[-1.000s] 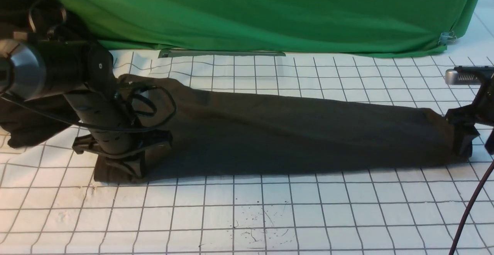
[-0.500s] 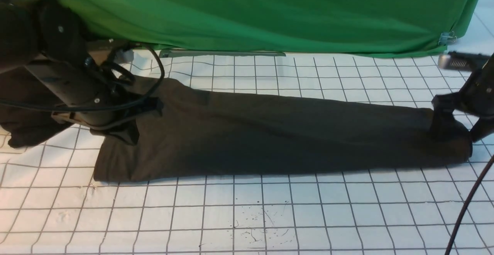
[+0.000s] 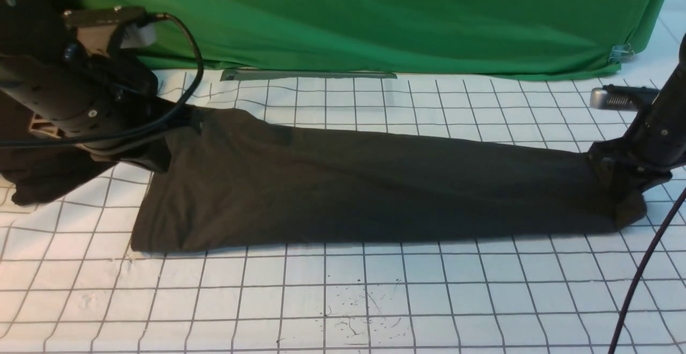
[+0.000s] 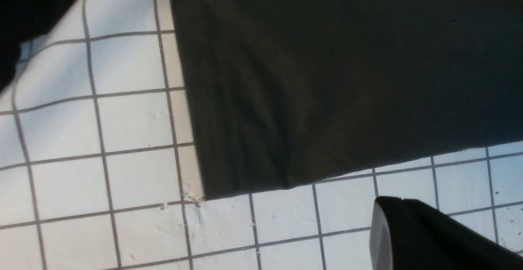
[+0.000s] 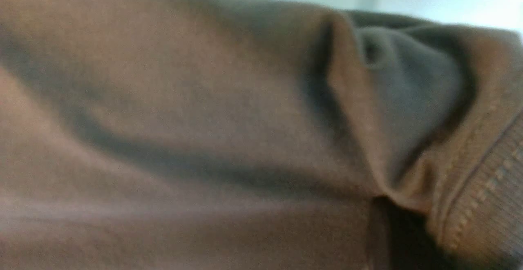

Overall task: Fold a long-sleeved shirt over a white checkered tablecloth.
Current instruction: 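Pull the folded dark garment lengthwise by its ends to straighten it flat on the table, then fold the right end of the dark garment over onto its left end with the right gripper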

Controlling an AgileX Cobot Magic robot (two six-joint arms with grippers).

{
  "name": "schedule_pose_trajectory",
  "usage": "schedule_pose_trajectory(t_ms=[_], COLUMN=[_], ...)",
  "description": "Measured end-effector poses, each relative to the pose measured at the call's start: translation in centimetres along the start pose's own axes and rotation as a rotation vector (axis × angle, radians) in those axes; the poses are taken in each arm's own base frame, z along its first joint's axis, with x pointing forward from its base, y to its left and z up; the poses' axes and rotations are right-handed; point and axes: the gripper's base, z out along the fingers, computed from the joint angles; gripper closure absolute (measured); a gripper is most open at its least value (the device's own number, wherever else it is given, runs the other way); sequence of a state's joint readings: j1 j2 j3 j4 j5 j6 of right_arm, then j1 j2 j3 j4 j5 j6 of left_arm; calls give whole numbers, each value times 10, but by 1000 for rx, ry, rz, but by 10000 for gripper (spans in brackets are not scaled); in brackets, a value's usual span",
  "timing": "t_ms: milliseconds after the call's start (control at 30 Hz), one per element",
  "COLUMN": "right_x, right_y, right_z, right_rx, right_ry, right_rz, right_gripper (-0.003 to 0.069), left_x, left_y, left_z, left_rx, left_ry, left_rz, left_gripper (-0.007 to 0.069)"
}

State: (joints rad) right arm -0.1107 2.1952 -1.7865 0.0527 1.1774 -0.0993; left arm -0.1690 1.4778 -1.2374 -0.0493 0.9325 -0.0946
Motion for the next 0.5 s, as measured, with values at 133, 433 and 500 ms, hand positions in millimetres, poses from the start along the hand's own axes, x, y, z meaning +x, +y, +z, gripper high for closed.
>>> schedule_pose_trajectory(t_ms=[133, 433, 500], right_x=[2, 4, 6], right_y=[-29, -19, 5], right_z=[-29, -96, -113], right_rx=[106, 127, 99], right_ry=[-41, -206, -252], right_rz=[74, 77, 36], right_gripper=[626, 627, 627], left_x=[2, 2, 2], left_y=[1, 1, 0], left_z=[-11, -22, -22], left_rx=[-10, -7, -5], left_ry=[-20, -61, -65], left_rz=[15, 17, 16], left_gripper=[625, 625, 625])
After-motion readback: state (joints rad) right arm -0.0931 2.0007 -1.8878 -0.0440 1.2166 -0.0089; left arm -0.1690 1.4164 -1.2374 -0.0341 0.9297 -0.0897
